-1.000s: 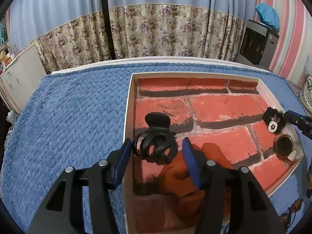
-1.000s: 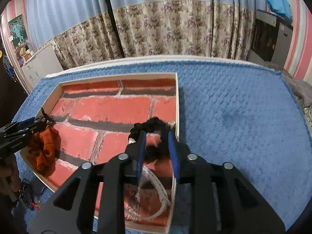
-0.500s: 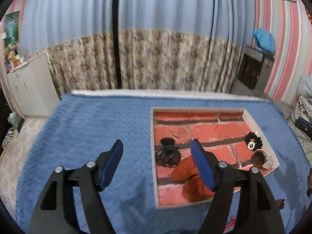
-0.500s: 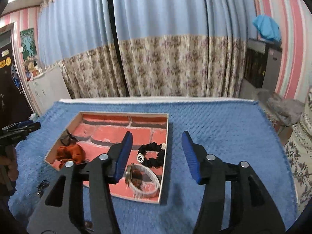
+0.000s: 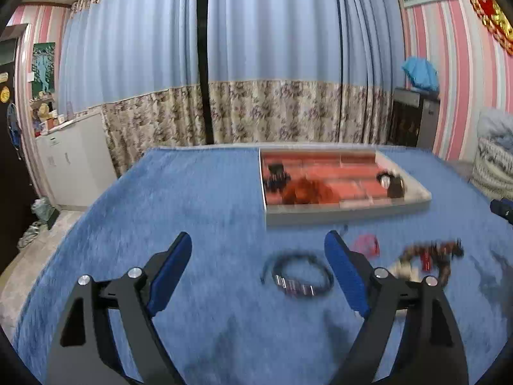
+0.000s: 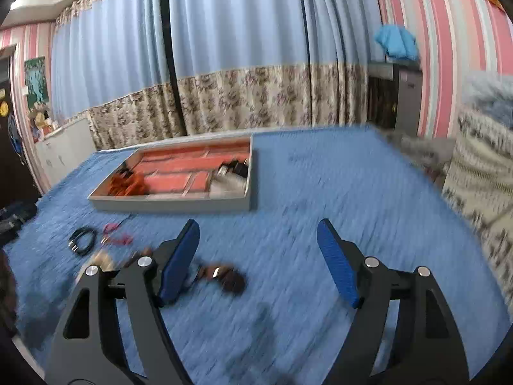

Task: Organize jewelry
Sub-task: 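Withdraw both tools from the tray back over the bed, then grasp the cream scrunchie with the left tool while the right tool grasps the black-cord red-bead bracelet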

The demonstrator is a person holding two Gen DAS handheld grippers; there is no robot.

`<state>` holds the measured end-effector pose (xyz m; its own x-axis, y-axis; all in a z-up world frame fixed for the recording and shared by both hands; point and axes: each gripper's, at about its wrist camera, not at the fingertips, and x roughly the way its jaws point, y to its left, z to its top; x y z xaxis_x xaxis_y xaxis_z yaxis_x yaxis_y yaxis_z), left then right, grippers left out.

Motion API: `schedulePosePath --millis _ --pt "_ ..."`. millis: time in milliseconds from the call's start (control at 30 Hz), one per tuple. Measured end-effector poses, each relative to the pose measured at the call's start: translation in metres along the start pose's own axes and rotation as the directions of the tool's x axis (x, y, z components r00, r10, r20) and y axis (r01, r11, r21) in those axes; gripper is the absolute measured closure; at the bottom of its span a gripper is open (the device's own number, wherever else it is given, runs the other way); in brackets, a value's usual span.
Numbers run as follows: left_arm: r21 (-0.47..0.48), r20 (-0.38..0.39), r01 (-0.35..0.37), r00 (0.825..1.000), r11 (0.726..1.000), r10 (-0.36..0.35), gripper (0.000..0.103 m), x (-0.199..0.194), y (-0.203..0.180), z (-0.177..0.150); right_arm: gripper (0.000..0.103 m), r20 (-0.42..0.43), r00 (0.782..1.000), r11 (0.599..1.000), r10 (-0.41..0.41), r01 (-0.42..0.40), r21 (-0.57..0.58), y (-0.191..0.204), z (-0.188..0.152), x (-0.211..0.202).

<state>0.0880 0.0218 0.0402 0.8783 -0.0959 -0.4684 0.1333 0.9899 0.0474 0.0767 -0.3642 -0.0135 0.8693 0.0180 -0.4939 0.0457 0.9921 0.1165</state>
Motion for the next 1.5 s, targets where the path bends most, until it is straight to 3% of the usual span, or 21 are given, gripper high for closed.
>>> schedulePosePath --millis 167,367,667,800,967,1300,1500 --pt "-0.093 -0.066 0.097 0.992 0.991 -0.104 0.02 -0.008 -0.02 -0.034 0.028 -0.034 0.999 1.0 -0.013 0.014 0.019 0.008 -0.034 -0.002" --pt "0.002 -0.083 0.092 0.992 0.996 -0.092 0.02 -0.007 -0.045 -0.046 0.028 -0.046 0.999 1.0 -0.017 0.016 -0.011 0.016 -0.046 0.001" --pt "-0.012 -0.097 0.091 0.991 0.996 -0.092 0.02 0.0 -0.043 -0.042 0.028 -0.058 0.998 0.999 -0.003 0.0 -0.051 0.024 -0.043 0.005" --pt "-0.034 -0.103 0.161 0.981 0.986 -0.163 0.02 -0.004 -0.049 -0.04 0.028 -0.06 0.998 0.999 0.008 -0.012 -0.052 0.027 -0.043 0.006" --pt "0.045 -0.094 0.209 0.974 0.977 -0.204 0.02 -0.015 -0.078 -0.043 0.028 -0.065 0.998 0.999 0.015 -0.018 -0.036 0.023 -0.043 0.006" --pt "0.038 -0.121 0.169 0.979 0.985 -0.163 0.02 -0.006 -0.106 -0.037 0.028 -0.095 0.993 0.997 0.063 -0.067 -0.037 0.026 -0.036 0.012" --pt "0.051 -0.144 0.173 0.976 0.984 -0.165 0.02 0.002 -0.118 -0.036 0.036 -0.102 0.991 0.995 0.084 -0.089 -0.047 0.026 -0.032 0.016"
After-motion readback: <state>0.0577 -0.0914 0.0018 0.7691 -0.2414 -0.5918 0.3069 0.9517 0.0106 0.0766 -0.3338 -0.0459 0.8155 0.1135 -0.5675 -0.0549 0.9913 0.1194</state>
